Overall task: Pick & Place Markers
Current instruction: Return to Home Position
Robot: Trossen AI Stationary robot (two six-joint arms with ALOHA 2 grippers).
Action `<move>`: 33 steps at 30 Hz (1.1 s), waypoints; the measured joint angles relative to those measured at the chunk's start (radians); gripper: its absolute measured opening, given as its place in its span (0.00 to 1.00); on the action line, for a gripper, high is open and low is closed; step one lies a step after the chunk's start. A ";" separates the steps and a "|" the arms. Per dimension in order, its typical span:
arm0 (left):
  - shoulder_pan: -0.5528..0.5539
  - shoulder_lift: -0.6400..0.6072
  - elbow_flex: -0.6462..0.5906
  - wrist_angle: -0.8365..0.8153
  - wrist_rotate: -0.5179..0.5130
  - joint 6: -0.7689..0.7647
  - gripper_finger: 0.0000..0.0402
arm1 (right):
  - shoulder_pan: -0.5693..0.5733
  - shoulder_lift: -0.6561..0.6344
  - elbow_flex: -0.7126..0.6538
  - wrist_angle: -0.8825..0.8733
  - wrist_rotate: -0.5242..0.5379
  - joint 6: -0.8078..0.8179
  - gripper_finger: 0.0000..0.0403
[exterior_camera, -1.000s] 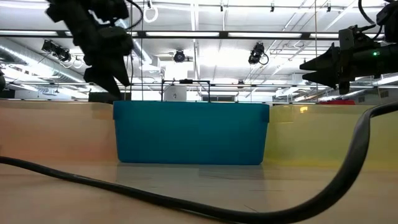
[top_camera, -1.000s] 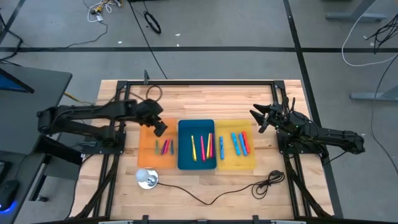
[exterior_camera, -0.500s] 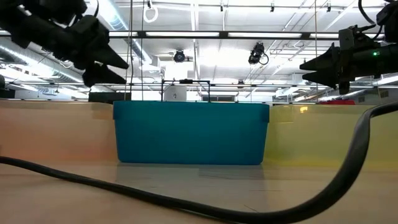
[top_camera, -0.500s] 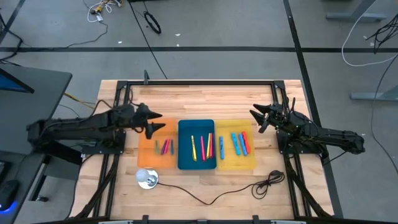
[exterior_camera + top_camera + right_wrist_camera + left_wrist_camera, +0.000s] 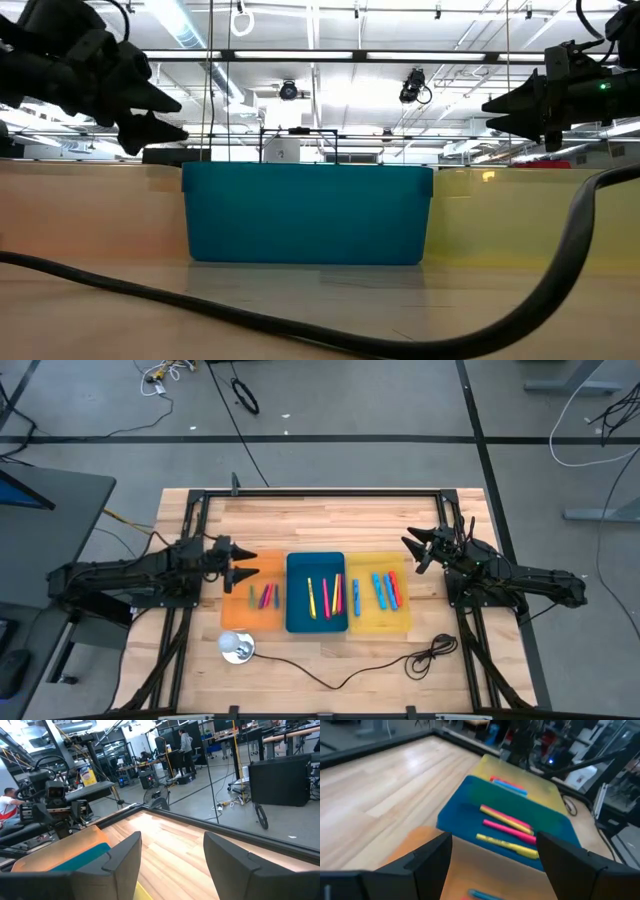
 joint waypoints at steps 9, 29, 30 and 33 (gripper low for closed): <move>0.000 -0.107 -0.076 0.079 -0.016 0.042 0.74 | 0.000 0.000 0.000 0.000 0.000 0.000 0.53; 0.005 -0.391 -0.110 -0.012 -0.105 0.123 0.74 | 0.000 0.000 0.000 0.001 0.000 0.000 0.53; 0.005 -0.393 -0.110 -0.016 -0.102 0.122 0.74 | 0.000 0.000 0.000 -0.001 0.001 0.000 0.53; 0.005 -0.393 -0.109 -0.021 -0.101 0.095 0.74 | 0.000 0.000 0.000 0.001 0.000 0.000 0.53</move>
